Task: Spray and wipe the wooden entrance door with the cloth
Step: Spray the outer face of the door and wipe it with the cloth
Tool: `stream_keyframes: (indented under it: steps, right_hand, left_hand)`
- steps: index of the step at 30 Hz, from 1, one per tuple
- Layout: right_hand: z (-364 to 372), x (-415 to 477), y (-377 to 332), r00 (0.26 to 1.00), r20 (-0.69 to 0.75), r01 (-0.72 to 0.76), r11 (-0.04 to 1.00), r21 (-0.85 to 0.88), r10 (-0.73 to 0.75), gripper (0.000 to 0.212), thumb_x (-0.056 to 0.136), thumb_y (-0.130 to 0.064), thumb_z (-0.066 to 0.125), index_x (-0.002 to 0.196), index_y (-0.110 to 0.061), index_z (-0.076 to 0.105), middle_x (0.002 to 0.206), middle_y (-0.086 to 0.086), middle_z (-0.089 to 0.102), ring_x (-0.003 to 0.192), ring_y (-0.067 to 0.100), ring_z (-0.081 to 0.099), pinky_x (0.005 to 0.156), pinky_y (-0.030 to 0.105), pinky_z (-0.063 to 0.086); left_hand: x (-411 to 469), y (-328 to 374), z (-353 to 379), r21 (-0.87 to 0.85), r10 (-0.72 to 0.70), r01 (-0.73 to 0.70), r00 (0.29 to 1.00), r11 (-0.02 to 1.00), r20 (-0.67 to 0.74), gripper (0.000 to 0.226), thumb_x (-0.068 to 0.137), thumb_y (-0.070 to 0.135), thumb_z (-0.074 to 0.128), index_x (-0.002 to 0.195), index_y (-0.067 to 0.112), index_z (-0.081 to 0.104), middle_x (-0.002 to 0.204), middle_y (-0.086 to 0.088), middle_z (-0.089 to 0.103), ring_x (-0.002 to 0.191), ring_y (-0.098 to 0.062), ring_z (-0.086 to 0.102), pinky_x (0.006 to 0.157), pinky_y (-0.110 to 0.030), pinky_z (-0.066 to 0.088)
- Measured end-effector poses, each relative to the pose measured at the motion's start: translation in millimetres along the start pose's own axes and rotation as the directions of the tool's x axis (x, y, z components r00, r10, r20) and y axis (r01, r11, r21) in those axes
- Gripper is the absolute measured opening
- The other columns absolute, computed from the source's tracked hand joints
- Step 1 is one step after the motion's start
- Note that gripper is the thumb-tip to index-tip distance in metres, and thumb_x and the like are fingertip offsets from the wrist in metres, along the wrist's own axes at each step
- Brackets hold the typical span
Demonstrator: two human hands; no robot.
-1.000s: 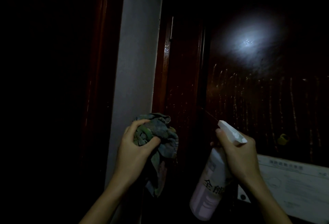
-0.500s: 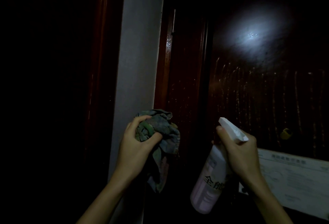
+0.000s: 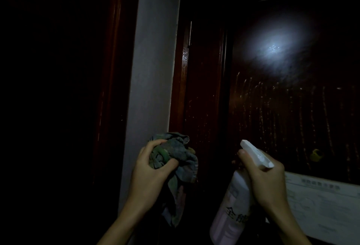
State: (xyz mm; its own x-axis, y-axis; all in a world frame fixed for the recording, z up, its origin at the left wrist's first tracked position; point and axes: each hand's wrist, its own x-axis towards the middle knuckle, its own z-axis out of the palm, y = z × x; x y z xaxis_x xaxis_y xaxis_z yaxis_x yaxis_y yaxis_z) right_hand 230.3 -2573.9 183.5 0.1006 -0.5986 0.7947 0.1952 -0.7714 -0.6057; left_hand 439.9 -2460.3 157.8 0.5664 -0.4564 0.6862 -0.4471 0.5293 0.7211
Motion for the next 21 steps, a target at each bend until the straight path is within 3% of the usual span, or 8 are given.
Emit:
stream_keyframes:
  steps: [4,9,11,13,14,17,19,21]
  right_hand:
    - [1.0,-2.5,-0.7,1.000,0.005,-0.006,1.000,-0.010,0.006,0.014,0.093,-0.012,0.062,0.083,-0.019,0.070,0.085,-0.027,0.071,0.078,-0.010,0.067,0.072,0.028,0.056]
    - [0.7,-0.5,4.2,1.000,-0.002,-0.012,1.000,0.014,0.012,0.016,0.092,-0.010,0.063,0.092,0.006,0.066,0.094,-0.006,0.067,0.098,0.004,0.056,0.086,0.031,0.048]
    - [2.0,0.8,5.2,1.000,-0.007,-0.026,0.999,0.019,0.027,0.009,0.092,-0.009,0.065,0.087,-0.006,0.072,0.088,-0.007,0.073,0.094,0.008,0.063,0.076,0.033,0.054]
    - [5.9,1.3,5.7,0.999,0.017,-0.028,1.000,0.008,0.028,0.018,0.092,-0.010,0.064,0.081,-0.022,0.072,0.077,-0.017,0.074,0.082,0.002,0.069,0.067,0.020,0.054]
    - [8.6,0.6,7.1,0.999,0.025,-0.029,1.000,0.009,0.028,0.018,0.092,-0.010,0.064,0.079,-0.019,0.071,0.076,-0.017,0.074,0.079,0.000,0.069,0.066,0.016,0.053]
    - [17.0,-2.8,9.9,1.000,0.018,-0.005,0.999,0.035,0.005,0.018,0.093,-0.009,0.063,0.087,0.009,0.064,0.090,-0.003,0.068,0.094,0.010,0.060,0.077,0.035,0.049]
    - [20.8,-2.2,12.1,1.000,-0.005,0.012,0.999,0.046,-0.012,0.021,0.093,-0.008,0.064,0.093,0.014,0.062,0.095,0.000,0.065,0.098,0.009,0.054,0.082,0.036,0.044]
    - [22.6,-1.2,11.6,1.000,-0.017,-0.001,0.999,0.044,0.002,0.016,0.092,-0.007,0.065,0.090,0.009,0.066,0.095,0.002,0.068,0.096,0.012,0.061,0.076,0.038,0.048]
  left_hand:
    - [2.0,-3.4,2.0,-0.004,-0.011,0.011,1.000,1.000,0.002,0.050,0.061,0.046,0.076,0.110,0.040,0.067,0.117,-0.002,0.070,0.104,-0.017,0.071,0.091,-0.047,0.059]
    - [2.4,-5.7,5.0,-0.002,-0.012,0.012,1.000,1.000,0.007,0.048,0.062,0.043,0.076,0.108,0.039,0.068,0.116,-0.002,0.070,0.102,-0.016,0.071,0.089,-0.042,0.059]
    - [2.3,-6.7,7.3,-0.009,-0.011,0.011,1.000,1.000,0.009,0.045,0.063,0.040,0.078,0.107,0.037,0.068,0.115,-0.004,0.071,0.101,-0.017,0.072,0.087,-0.039,0.059]
    - [2.2,-7.5,9.5,-0.021,-0.007,0.007,1.000,1.000,0.011,0.042,0.066,0.033,0.079,0.106,0.036,0.069,0.114,-0.006,0.071,0.099,-0.017,0.072,0.083,-0.033,0.058]
    - [1.6,-7.8,10.5,-0.027,-0.007,0.007,1.000,1.000,0.017,0.041,0.066,0.031,0.079,0.106,0.036,0.069,0.113,-0.006,0.071,0.099,-0.017,0.072,0.082,-0.031,0.057]
    - [-0.5,-8.1,11.4,-0.030,-0.014,0.014,1.000,0.999,0.025,0.042,0.063,0.035,0.078,0.105,0.037,0.069,0.113,-0.007,0.070,0.098,-0.016,0.072,0.082,-0.031,0.057]
    - [0.0,-7.7,9.0,-0.024,-0.013,0.013,1.000,1.000,0.015,0.042,0.062,0.038,0.077,0.103,0.039,0.069,0.113,-0.006,0.071,0.098,-0.016,0.072,0.084,-0.033,0.058]
    - [0.6,-7.2,5.3,-0.023,-0.008,0.008,1.000,1.000,0.007,0.044,0.061,0.042,0.077,0.104,0.038,0.069,0.114,-0.005,0.071,0.101,-0.017,0.071,0.089,-0.039,0.058]
